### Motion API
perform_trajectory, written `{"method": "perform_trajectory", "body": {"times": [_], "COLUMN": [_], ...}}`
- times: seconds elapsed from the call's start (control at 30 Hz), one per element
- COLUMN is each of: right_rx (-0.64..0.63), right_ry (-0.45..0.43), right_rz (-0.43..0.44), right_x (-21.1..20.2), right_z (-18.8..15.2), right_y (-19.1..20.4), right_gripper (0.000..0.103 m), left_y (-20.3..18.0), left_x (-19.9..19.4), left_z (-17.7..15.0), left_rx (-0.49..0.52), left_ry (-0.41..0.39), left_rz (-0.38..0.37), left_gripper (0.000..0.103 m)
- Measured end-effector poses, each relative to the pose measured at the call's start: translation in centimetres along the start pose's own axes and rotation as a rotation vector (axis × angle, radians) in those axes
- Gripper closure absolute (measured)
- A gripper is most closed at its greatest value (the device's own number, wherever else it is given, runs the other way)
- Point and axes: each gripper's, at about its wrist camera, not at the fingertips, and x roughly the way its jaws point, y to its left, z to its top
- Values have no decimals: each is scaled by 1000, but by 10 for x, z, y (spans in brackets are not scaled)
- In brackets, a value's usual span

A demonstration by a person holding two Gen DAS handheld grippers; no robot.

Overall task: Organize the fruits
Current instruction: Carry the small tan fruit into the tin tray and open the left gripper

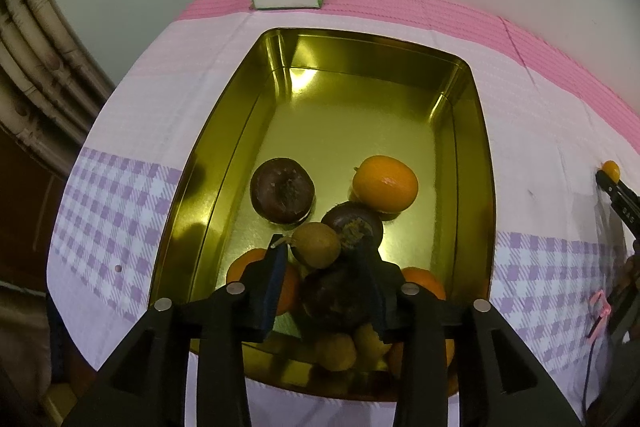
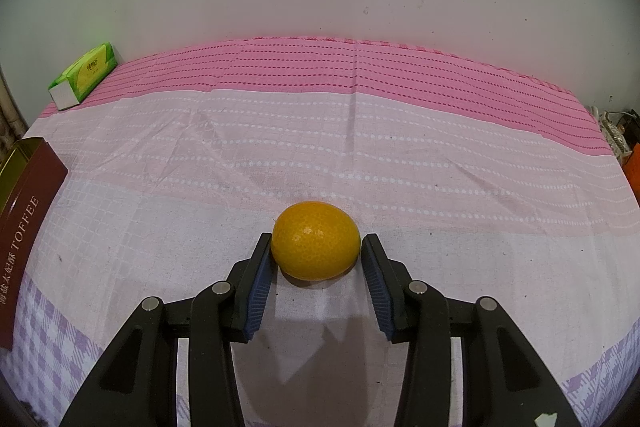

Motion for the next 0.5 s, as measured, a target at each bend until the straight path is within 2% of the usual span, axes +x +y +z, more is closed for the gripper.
{"method": "perform_trajectory", "body": {"times": [0.17, 0.5], "right_rx": [2, -1], "right_ry": [0, 0], "right_rz": [4, 0], "right_x": [0, 0], "right_z": [0, 0], "right_y": [0, -1], "right_gripper": [61, 61], "left_y": [-2, 4], "left_x": [-6, -19], "left_z": [-2, -3], "left_rx": [12, 8], "left_ry": [-9, -22], "left_rz": [-2, -25], "left_gripper": [54, 54]}}
